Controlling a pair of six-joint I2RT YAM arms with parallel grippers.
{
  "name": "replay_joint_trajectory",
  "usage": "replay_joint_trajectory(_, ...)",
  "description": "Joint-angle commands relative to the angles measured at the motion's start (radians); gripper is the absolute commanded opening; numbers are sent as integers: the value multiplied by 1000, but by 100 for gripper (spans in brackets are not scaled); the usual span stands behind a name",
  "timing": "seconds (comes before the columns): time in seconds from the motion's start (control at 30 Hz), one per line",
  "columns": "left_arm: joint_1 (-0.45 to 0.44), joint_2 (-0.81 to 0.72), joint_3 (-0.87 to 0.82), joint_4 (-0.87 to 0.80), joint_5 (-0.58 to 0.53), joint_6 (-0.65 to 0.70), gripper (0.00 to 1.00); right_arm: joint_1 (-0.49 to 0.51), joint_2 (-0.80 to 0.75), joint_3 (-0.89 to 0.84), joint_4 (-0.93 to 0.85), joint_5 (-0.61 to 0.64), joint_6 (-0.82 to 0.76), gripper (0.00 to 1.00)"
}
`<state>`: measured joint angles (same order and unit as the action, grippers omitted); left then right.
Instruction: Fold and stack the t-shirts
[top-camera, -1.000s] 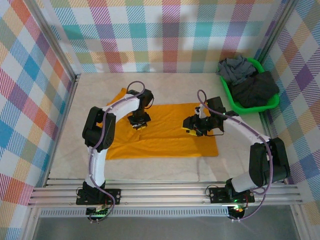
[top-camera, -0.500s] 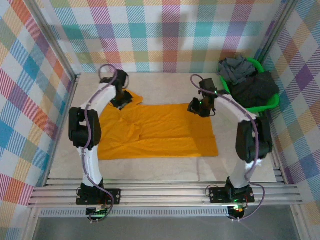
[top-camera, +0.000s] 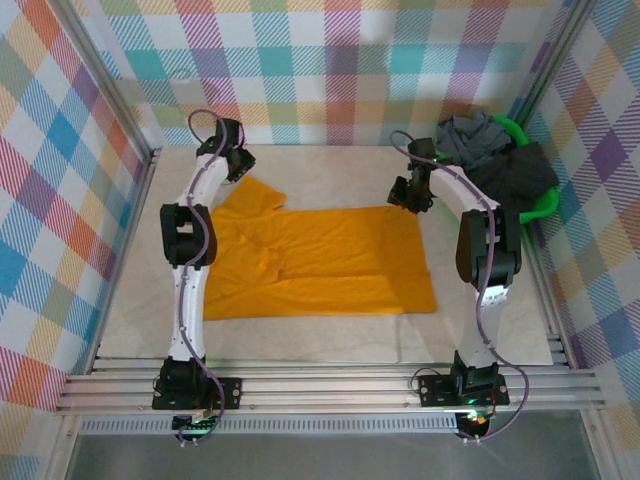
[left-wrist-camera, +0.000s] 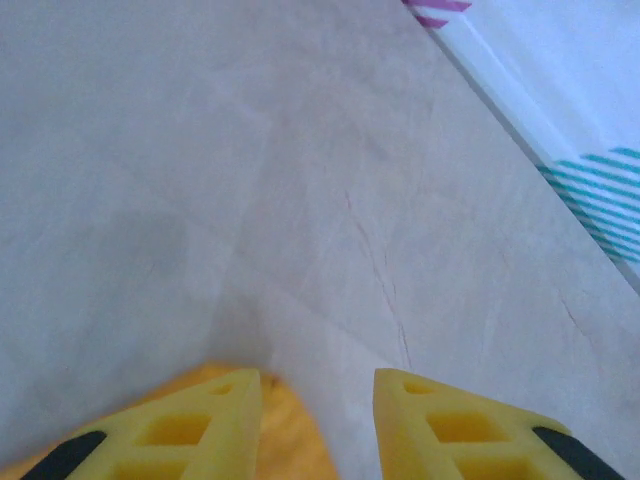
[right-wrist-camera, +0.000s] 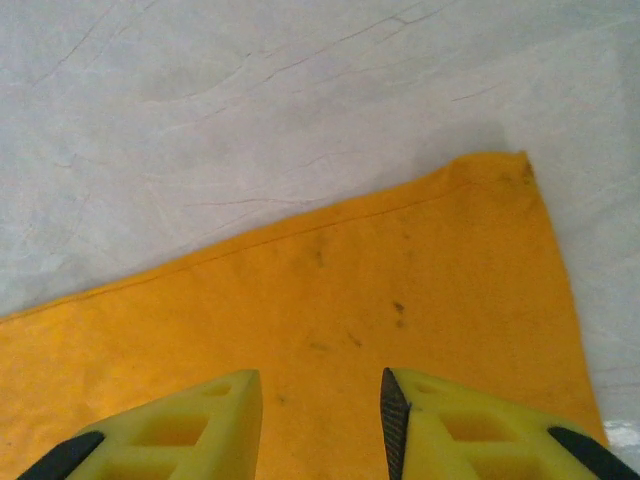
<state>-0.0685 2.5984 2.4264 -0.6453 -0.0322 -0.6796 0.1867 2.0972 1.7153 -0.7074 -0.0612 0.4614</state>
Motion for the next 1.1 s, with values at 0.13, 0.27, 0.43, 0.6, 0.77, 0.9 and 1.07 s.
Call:
replay_joint_trajectory(0.13, 9, 116, 126, 50, -103, 75, 40, 7, -22, 40, -58, -66, -25, 38)
replay_joint_trajectory(0.27, -13, 117, 143, -23, -163, 114, 44, 6, -28, 48, -61, -68, -24, 39)
replay_joint_trajectory(0.43, -43, 126, 143, -103, -194, 157, 44, 5, -4, 77, -71, -70, -14, 39)
replay_joint_trajectory(0.6, -45, 156, 152, -176, -200, 143, 43, 5, 1, 87, -73, -63, -6, 39)
replay_joint_trajectory(0.77, -48, 177, 174, -165, -151, 146, 31, 5, -1, 73, -66, -65, -6, 39)
replay_joint_trajectory(0.9, -59, 168, 175, -176, -144, 146, 12, 5, 2, 62, -69, -14, 0, 40)
replay_joint_trajectory(1.07, -76, 108, 171, -220, -200, 135, 0, 5, 34, 77, -94, 173, 41, 42)
